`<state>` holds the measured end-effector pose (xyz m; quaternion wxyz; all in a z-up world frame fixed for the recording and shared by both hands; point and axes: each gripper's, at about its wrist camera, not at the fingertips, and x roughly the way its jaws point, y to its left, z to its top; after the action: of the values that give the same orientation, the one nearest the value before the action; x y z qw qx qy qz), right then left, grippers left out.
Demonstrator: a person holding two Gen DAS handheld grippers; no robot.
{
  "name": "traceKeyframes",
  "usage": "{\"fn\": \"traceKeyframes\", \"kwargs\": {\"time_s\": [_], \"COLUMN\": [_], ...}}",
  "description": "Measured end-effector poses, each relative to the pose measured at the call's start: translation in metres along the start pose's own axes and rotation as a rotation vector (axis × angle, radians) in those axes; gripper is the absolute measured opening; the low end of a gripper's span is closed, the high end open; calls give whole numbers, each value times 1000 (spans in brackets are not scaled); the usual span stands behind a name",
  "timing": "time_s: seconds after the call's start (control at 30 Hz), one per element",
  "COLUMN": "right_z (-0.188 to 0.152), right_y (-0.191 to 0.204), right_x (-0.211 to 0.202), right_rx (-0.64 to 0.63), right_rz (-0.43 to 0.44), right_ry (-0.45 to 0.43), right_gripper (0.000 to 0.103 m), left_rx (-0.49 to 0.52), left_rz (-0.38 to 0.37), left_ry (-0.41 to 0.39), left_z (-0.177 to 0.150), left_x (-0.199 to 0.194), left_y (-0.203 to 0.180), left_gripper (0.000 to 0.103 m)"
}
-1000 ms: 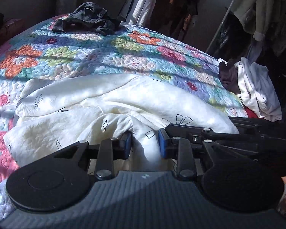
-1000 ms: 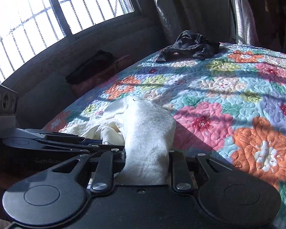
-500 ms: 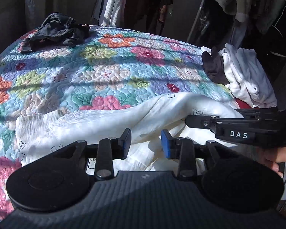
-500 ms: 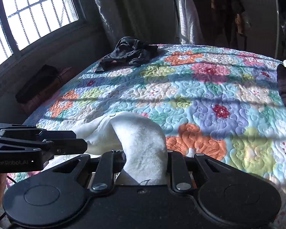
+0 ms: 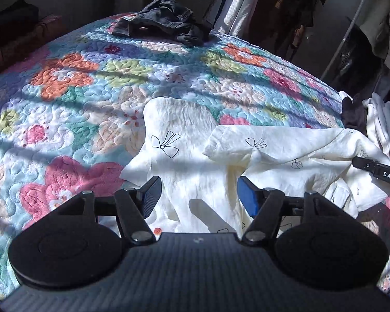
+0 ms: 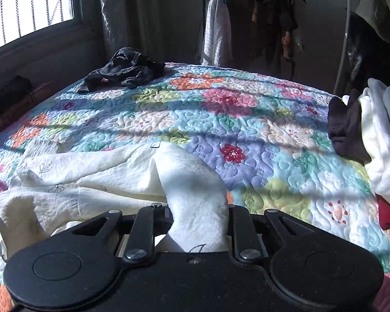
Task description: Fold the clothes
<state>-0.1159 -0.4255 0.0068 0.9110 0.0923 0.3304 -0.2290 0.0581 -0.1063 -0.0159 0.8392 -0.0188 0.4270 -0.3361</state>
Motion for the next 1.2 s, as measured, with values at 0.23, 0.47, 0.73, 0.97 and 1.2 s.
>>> {"fn": "traceKeyframes", "kwargs": {"time_s": [0.23,0.47,0.73,0.97,1.2], "right_z": [10,14,16,-27,-24], "right_y": [-12,-16,-8,55,79], "right_x": [20,-12,-57,-37,-31], "right_rx": [121,101,46,-47,-74], "right_rz": [-53,-58,128,344,336], "right_ry": [32,-23,67,254,231], "right_gripper": [47,58,71,70,70], "left_rx": [111,246,51,190,338], "left_rz": [1,45,-22,-25,-19], "left_ry": [99,106,78,91,117], "left_z": [-11,-2,5,-2,-21], "left_x": [23,11,14,23,24], "left_y": [-20,-22,4,-19,-50], "left_gripper": [66,72,75,75,73]}}
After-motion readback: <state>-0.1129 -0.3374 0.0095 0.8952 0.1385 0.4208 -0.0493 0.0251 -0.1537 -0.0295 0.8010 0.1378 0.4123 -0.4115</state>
